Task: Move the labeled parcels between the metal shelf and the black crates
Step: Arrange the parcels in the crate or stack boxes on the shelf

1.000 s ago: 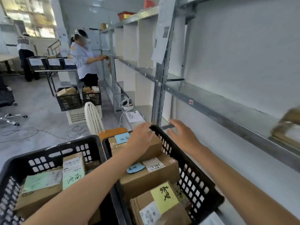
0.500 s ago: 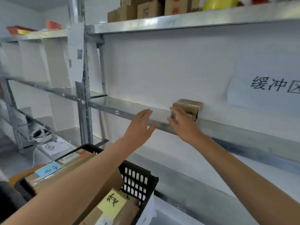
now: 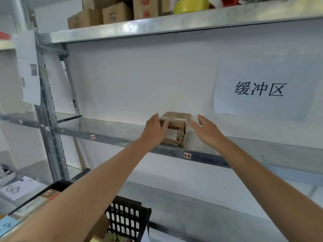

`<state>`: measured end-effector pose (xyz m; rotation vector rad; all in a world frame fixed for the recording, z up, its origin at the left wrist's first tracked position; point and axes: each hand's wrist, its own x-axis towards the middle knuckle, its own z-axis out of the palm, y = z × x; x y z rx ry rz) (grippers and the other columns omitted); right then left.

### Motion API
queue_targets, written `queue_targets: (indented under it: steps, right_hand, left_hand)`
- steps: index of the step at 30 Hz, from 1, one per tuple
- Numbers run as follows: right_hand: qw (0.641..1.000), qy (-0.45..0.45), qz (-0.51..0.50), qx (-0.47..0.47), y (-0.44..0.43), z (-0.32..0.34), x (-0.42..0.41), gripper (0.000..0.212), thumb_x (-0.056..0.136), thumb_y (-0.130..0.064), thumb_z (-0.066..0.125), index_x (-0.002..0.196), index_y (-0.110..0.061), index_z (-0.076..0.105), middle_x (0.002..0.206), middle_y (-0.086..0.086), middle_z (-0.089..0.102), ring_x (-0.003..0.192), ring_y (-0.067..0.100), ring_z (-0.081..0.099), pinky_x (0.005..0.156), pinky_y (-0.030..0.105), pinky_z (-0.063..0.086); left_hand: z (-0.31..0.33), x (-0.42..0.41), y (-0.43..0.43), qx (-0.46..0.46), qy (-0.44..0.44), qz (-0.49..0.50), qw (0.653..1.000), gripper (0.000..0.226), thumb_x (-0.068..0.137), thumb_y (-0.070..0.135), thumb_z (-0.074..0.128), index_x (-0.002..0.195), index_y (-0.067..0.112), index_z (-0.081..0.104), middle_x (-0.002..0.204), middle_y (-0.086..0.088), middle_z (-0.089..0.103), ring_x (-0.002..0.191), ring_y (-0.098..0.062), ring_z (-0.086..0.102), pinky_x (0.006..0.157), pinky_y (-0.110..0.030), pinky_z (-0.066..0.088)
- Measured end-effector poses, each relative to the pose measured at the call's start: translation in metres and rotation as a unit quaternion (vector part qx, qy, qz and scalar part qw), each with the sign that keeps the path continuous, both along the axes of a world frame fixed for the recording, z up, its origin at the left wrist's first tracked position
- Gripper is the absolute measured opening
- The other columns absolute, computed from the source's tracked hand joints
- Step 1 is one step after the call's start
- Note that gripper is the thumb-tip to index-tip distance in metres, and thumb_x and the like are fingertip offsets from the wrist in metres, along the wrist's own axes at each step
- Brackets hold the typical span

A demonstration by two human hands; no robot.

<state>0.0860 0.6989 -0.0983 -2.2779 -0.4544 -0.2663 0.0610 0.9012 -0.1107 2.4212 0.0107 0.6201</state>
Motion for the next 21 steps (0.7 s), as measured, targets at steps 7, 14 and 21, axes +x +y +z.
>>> queue_targets:
  steps: [7,14,21]
  right_hand:
    - [0.98,0.16,0.026,0.115,0.03,-0.006,0.019,0.06,0.107,-0.051,0.022,0.152,-0.015,0.038,0.153,0.01,0.045,0.133,0.025,0.046,0.111,0.038,0.038]
    - [0.958,0.178,0.038,0.222,0.036,-0.021,0.002,0.054,0.105,-0.056,0.023,0.137,-0.027,0.055,0.125,0.001,0.067,0.11,0.014,0.063,0.097,0.033,0.052]
    - [0.92,0.141,0.127,0.342,0.016,-0.024,-0.046,0.036,0.108,-0.046,0.024,0.142,-0.038,0.035,0.124,-0.007,0.061,0.108,0.008,0.066,0.09,0.031,0.057]
  left_hand:
    - [0.001,0.019,-0.001,-0.246,0.107,-0.027,0.963,0.068,0.102,0.059,0.016,0.145,0.013,0.041,0.134,-0.011,0.057,0.115,-0.021,0.055,0.097,-0.036,0.049]
    - [-0.014,-0.015,-0.015,-0.353,0.048,-0.049,0.933,0.052,0.098,0.061,0.035,0.128,0.021,0.05,0.11,0.006,0.062,0.092,-0.001,0.056,0.066,-0.019,0.041]
    - [-0.016,-0.073,-0.031,-0.429,-0.085,-0.08,0.896,0.036,0.099,0.048,0.048,0.125,0.023,0.048,0.106,0.009,0.064,0.081,0.006,0.066,0.055,-0.006,0.048]
